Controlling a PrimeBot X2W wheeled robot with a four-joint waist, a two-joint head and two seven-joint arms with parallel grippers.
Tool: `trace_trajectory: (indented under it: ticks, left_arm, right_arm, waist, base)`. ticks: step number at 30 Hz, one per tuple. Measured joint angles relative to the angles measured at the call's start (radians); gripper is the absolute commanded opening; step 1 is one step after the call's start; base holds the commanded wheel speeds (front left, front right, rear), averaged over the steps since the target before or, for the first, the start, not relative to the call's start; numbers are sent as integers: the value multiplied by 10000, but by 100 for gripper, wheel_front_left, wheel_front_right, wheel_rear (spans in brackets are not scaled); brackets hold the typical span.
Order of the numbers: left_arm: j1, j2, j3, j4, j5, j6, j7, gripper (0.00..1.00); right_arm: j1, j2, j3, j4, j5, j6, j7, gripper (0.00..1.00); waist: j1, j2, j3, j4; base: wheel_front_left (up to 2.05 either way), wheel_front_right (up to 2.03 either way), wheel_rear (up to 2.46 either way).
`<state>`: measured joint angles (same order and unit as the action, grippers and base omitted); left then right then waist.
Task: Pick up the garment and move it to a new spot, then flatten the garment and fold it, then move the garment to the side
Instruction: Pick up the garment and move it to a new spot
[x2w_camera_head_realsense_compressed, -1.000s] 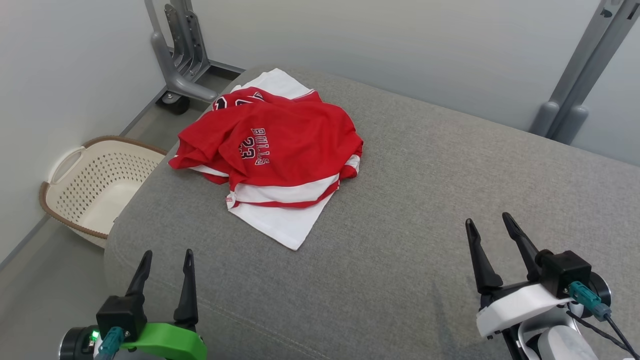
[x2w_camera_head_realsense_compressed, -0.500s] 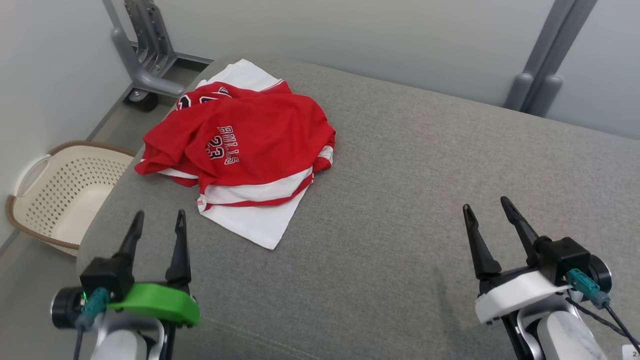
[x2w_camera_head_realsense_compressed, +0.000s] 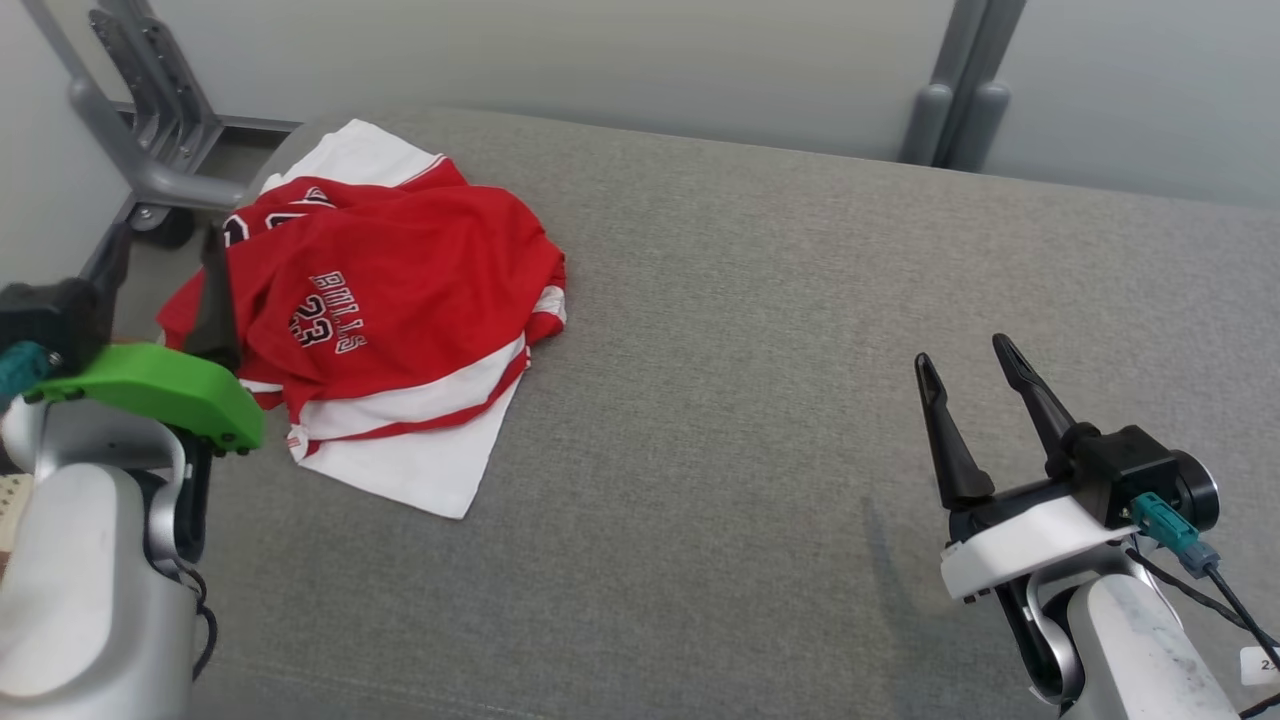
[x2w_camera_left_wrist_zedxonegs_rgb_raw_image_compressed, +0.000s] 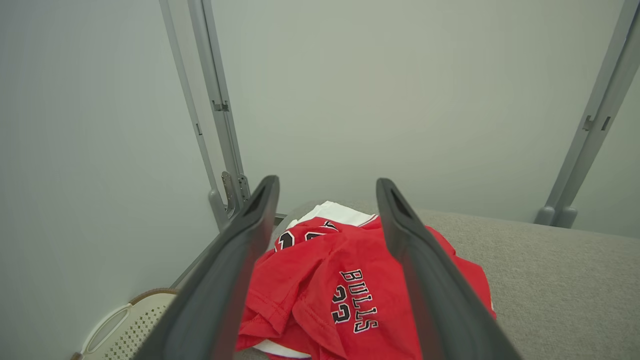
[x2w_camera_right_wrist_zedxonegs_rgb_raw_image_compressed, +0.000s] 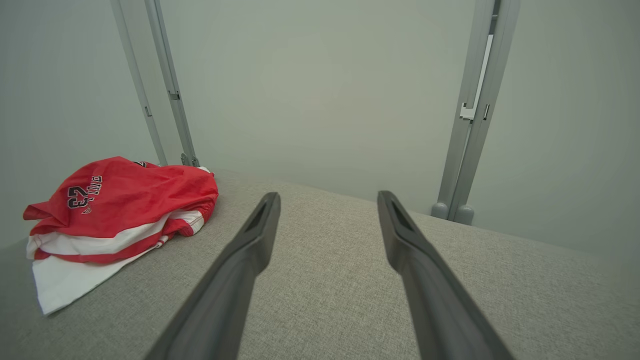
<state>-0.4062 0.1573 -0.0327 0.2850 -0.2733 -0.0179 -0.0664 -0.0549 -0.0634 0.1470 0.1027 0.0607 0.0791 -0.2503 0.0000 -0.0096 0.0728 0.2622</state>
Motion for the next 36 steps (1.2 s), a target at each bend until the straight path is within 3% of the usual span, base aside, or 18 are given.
trace_trajectory:
  ticks: [6,14,27,36]
  left_arm:
    - [-891,150,610,669,-907,-12,1210,100]
    - [-1786,671,1018,1208,-1254,-12,2441,100]
    - [-2664,1106,1070,1883,-1317,-12,3607,100]
    - [-2693,1409,1277,2602,-1354,96,3841,100]
  right_arm:
    - [-50,-59,119,-127,-42,46,0,100]
    - [-814,-316,184,-633,-180,92,-15,100]
    - [-1468,-621,40,-963,-272,163,-15,100]
    - [-1752,-700,31,-972,-349,176,-15,100]
  waist:
    - [0,0,236,-640]
    - [0,0,1015,-1192]
    - [0,0,2574,-1680]
    - [1,0,3278,-1791]
  base:
    - [0,0,0]
    - [0,0,0]
    - [0,0,0]
    - [0,0,0]
